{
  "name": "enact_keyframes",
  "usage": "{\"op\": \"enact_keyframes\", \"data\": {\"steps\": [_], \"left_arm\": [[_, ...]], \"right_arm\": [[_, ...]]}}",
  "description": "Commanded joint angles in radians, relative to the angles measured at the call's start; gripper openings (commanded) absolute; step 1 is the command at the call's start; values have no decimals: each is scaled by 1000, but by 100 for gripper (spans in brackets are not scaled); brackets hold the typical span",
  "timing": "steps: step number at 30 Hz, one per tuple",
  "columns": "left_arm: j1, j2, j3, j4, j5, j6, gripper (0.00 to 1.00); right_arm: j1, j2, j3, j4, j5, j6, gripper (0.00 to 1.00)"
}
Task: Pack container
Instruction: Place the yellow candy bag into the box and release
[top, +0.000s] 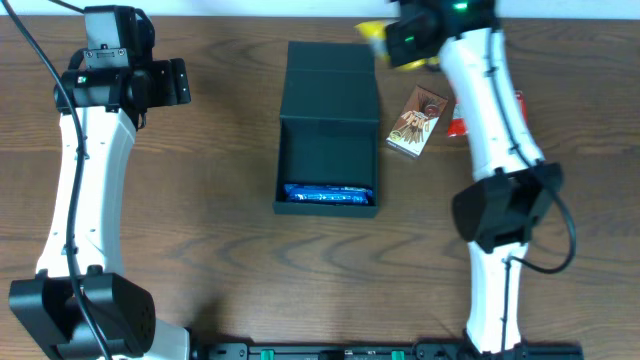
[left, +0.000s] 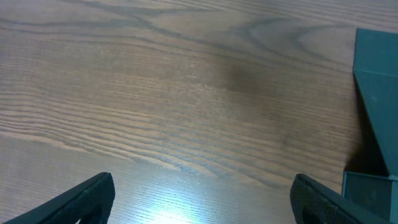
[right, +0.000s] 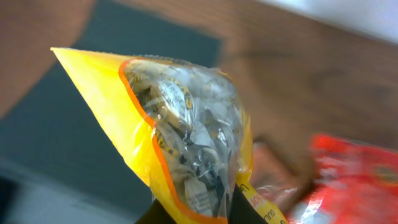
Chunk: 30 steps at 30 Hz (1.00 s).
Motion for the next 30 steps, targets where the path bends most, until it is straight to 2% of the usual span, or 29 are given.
{"op": "enact_keyframes", "data": {"steps": [1,6,9,10,14,18,26,30], "left_arm": [[6,8,-2,0,3,-5,91],[10,8,-2,-1,-8,-4,91],[22,8,-2,0,-26,-3,91],[35,8,-2,0,-30,2,92],[68,8,-2,-1,-28,0,92],[92,8,-2,-1,-11,0,92],[100,8,-2,0,-3,4,92],[100,8,-2,-1,-3,4,92]], "right_arm": [[103,-4,17,-56,-33,145,2],[207,-4,-7,-155,42,377,2],[245,-4,-7,-236,115,552,2],[262,-4,-7,-282,163,661,2],[301,-2,-10,-341,226,896,2],[364,5,-42,-314,243,924,2],[489,5,-242,-160,401,922,2],[509,5,-319,-104,420,969,2]]}}
